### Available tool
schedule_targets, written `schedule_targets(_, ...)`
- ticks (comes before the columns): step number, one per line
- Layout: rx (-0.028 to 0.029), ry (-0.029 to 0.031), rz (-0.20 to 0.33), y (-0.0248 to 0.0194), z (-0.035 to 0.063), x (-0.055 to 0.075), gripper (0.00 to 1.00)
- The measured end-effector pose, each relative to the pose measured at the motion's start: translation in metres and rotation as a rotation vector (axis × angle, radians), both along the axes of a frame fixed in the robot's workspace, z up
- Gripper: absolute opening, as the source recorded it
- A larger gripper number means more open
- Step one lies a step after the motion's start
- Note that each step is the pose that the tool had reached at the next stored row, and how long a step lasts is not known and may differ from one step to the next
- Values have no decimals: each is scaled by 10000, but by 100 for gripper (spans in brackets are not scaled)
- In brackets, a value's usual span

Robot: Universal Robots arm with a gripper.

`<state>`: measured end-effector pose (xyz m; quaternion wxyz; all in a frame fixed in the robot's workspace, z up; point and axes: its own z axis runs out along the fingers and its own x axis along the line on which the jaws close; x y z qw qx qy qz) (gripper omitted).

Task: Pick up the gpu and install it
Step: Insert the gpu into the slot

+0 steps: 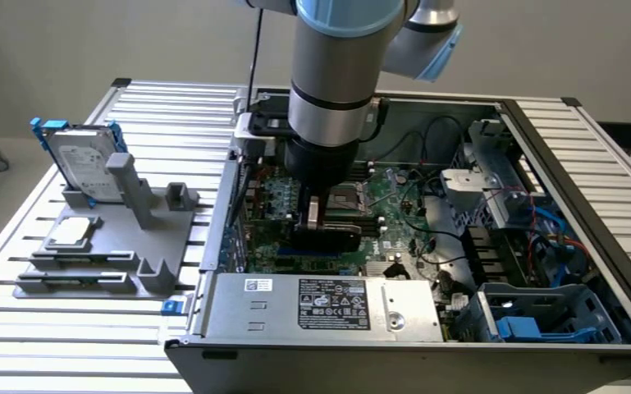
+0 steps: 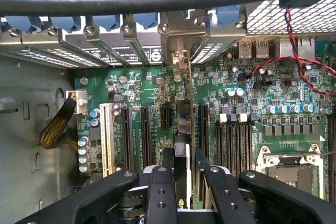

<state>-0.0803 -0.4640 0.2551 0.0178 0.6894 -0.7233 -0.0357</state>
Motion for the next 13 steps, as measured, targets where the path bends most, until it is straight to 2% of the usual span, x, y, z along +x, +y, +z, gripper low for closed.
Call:
schedule_targets(7,5,33,-18,1,-2,-1,26)
schedule_targets(13,2,32,-17,0,-3,0,26)
